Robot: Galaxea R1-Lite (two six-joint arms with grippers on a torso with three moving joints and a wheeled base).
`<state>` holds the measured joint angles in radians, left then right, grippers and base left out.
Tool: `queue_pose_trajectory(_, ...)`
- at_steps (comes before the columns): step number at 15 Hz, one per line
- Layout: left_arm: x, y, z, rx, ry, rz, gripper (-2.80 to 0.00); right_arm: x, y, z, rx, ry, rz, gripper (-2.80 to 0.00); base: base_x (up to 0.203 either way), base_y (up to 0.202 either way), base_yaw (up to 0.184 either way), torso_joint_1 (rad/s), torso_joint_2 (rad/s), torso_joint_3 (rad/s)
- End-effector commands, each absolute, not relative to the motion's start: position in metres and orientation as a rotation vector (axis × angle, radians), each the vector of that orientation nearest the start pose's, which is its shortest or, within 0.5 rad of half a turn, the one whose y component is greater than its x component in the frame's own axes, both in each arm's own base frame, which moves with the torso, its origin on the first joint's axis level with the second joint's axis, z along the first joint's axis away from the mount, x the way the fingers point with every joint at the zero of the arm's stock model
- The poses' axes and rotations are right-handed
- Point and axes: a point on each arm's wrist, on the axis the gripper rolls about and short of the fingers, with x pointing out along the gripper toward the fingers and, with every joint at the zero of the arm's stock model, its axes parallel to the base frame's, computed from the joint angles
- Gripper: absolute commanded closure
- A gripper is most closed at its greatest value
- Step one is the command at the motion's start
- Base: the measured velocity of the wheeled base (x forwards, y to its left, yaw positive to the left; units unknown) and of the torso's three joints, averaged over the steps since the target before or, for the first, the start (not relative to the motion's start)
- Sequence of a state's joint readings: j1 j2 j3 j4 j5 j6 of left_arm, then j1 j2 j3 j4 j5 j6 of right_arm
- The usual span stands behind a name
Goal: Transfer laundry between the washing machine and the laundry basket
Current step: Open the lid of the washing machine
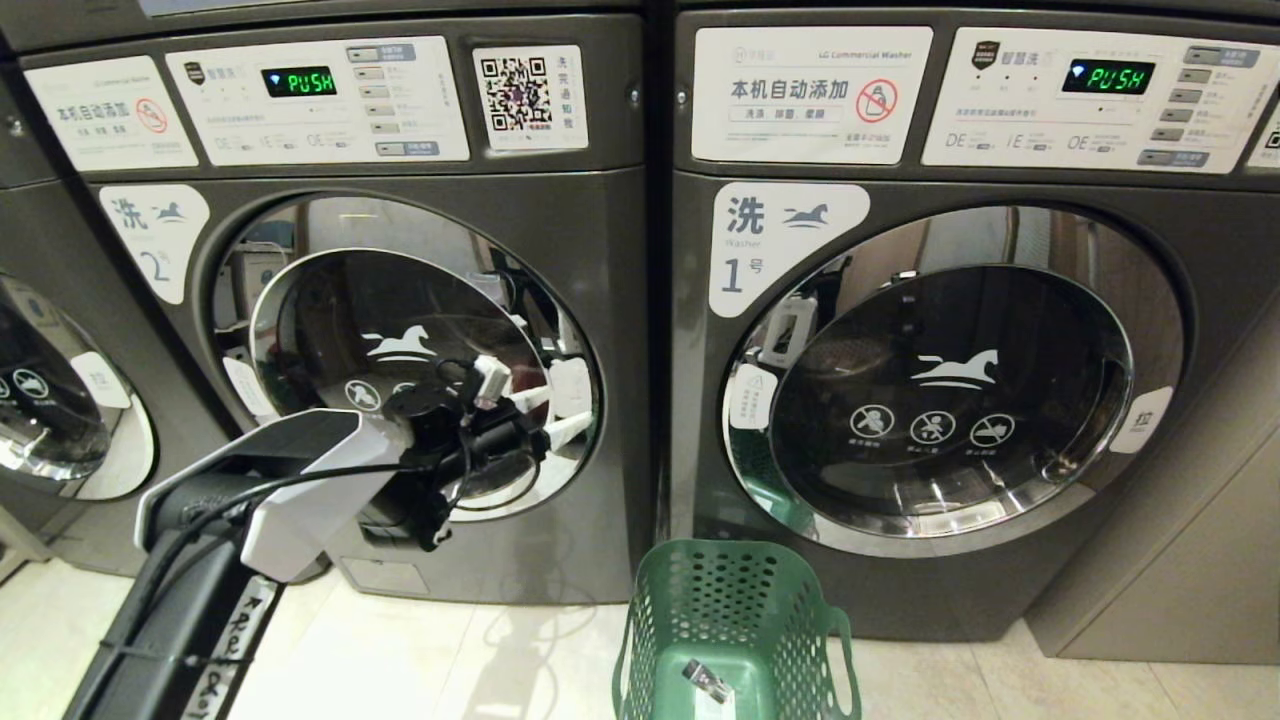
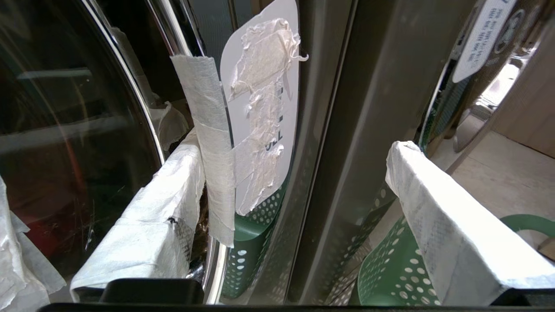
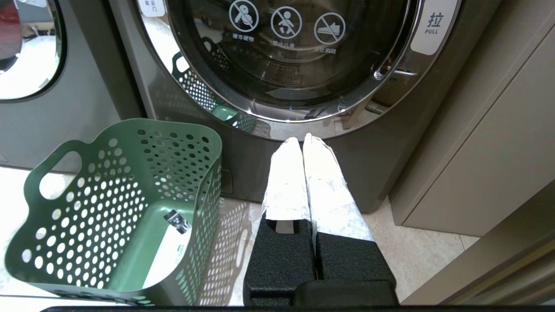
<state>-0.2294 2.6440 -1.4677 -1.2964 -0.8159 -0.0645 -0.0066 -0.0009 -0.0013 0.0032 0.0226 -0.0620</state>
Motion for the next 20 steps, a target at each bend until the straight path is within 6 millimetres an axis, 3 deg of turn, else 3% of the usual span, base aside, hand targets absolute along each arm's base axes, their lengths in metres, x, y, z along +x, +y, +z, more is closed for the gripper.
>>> queue_pose_trajectory(1, 0.476, -0.134, 0.023, -0.018, -0.092, -1.09, -2.8, -0.023, 0.001, 0.076, -0.063, 0.001, 0.016, 0.0, 0.0, 0.0, 0.0, 0.0, 0.0, 0.0)
queue_pose_trajectory(6, 0.476, -0.144, 0.017, -0.014, -0.091, -1.112, -2.8, -0.023, 0.001, 0.076, -0.063, 0.001, 0.016, 0.0, 0.0, 0.0, 0.0, 0.0, 0.0, 0.0)
queue_pose_trajectory(14, 0.492, -0.15, 0.02, -0.017, -0.089, -1.071, -2.8, -0.023, 0.001, 0.076, -0.063, 0.001, 0.017, 0.0, 0.0, 0.0, 0.0, 0.0, 0.0, 0.0)
queue_pose_trajectory(20, 0.488, -0.177, 0.02, -0.007, -0.116, -1.203, -2.8, -0.023, 0.001, 0.076, -0.063, 0.001, 0.017, 0.0, 0.0, 0.0, 0.0, 0.0, 0.0, 0.0)
